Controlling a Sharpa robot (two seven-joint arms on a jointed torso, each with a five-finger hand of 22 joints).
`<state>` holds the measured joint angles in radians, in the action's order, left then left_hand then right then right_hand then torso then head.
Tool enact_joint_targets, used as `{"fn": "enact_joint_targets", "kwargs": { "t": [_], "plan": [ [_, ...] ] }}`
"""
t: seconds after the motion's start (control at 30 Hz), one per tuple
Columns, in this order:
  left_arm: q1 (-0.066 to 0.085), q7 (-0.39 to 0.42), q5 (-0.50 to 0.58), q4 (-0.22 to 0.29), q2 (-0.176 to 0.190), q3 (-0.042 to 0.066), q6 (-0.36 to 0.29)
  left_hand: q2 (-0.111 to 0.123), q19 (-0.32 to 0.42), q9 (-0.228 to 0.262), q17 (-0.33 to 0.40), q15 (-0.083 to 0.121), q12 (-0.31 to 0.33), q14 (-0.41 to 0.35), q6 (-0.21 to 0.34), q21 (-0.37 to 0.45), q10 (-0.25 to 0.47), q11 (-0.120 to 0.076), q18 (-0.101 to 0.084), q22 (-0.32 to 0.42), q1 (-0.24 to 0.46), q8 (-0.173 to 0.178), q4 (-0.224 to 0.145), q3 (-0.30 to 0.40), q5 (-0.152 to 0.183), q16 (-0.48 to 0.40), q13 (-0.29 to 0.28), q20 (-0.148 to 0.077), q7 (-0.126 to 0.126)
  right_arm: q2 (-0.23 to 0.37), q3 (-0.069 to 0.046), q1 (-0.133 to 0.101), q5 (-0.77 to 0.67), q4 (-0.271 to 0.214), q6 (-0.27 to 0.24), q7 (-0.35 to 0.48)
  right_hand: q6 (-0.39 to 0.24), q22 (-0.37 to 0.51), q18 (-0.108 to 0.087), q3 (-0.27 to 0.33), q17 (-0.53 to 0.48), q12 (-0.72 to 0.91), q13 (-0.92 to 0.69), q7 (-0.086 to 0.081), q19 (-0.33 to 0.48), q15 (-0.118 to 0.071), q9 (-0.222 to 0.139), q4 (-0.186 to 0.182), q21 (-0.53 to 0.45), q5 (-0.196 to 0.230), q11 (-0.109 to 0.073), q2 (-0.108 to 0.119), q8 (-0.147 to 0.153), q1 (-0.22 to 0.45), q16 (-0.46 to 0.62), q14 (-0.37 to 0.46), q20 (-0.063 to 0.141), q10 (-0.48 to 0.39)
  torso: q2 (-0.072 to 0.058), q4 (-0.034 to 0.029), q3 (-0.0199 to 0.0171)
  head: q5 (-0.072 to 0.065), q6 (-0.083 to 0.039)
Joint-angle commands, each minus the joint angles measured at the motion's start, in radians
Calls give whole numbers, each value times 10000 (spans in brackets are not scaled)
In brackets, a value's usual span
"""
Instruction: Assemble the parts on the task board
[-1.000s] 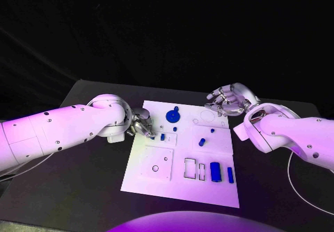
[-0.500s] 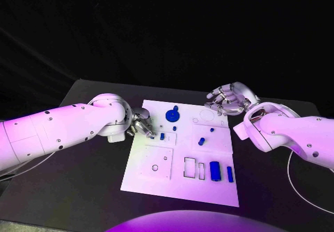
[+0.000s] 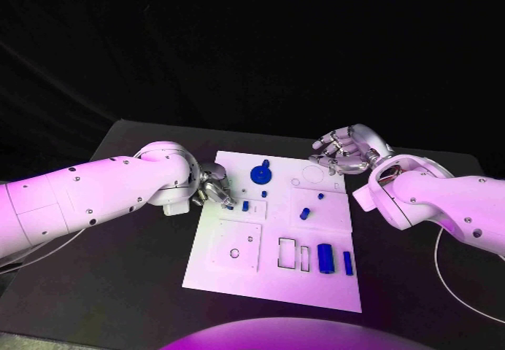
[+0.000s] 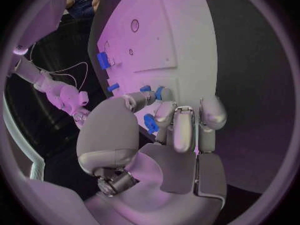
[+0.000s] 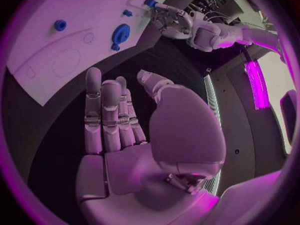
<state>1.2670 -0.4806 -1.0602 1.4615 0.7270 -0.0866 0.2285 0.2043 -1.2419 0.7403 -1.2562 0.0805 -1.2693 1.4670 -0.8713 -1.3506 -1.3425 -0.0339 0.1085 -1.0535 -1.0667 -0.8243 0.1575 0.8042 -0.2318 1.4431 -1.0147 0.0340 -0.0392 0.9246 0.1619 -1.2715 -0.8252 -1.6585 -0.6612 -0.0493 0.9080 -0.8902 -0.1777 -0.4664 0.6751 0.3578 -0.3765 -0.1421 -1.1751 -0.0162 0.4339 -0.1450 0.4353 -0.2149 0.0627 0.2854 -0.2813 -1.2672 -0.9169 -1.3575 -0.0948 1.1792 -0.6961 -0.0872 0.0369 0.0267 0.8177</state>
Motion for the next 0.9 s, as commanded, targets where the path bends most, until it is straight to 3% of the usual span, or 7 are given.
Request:
{"fn": "enact_joint_targets", "kwargs": {
  "t": [0.03,0.9],
  "plan": [
    [-31,45,191,26,-56,-20,-17,1,-60,-13,-10,93,-7,349,-130,-17,-41,-51,-24,4,127,69,-485,470,41,37,23,-33,101,-1,-1,6,-81,-15,104,74,22,10,-39,43,-9,-44,14,-31,-84,46,-11,8,-62,-62,8,-58,49,8,55,-20,-5,85,-1,-1,-2,6,-1],
    [-33,-27,192,-165,-147,-24,76,26,-77,-31,-10,116,-1,349,-279,34,-27,-72,-26,23,548,183,151,-633,75,35,-26,-60,132,18,-1,6,-78,-49,70,70,-2,20,-35,85,-99,-64,41,-44,-78,57,-22,-12,-83,-59,23,-36,65,25,152,24,-10,57,1,-5,9,-39,38]
  ]
}}
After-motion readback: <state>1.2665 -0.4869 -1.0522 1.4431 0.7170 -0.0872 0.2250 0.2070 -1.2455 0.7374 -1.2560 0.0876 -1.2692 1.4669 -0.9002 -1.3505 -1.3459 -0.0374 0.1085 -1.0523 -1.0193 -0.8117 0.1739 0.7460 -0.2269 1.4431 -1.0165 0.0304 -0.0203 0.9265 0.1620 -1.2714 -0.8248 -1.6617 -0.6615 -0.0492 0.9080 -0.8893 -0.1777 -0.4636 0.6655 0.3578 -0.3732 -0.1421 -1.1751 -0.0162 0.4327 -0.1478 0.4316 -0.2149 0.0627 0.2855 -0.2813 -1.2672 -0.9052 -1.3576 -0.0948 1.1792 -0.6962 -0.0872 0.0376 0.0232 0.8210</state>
